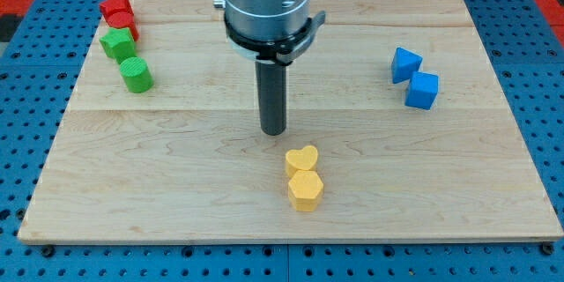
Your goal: Move the red circle right to the green star
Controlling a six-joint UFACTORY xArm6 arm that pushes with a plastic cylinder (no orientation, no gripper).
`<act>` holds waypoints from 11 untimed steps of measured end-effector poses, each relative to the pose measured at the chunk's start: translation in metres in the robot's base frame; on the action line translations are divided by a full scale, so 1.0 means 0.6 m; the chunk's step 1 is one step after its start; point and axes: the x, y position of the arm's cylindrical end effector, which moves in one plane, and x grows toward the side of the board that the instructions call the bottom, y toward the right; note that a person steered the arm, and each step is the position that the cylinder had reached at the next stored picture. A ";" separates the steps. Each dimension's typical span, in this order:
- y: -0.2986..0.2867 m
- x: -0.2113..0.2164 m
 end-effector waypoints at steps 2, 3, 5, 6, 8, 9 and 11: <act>-0.117 -0.165; -0.157 -0.349; -0.470 -0.467; -0.490 -0.468; -0.409 -0.412; -0.401 -0.353; -0.484 -0.314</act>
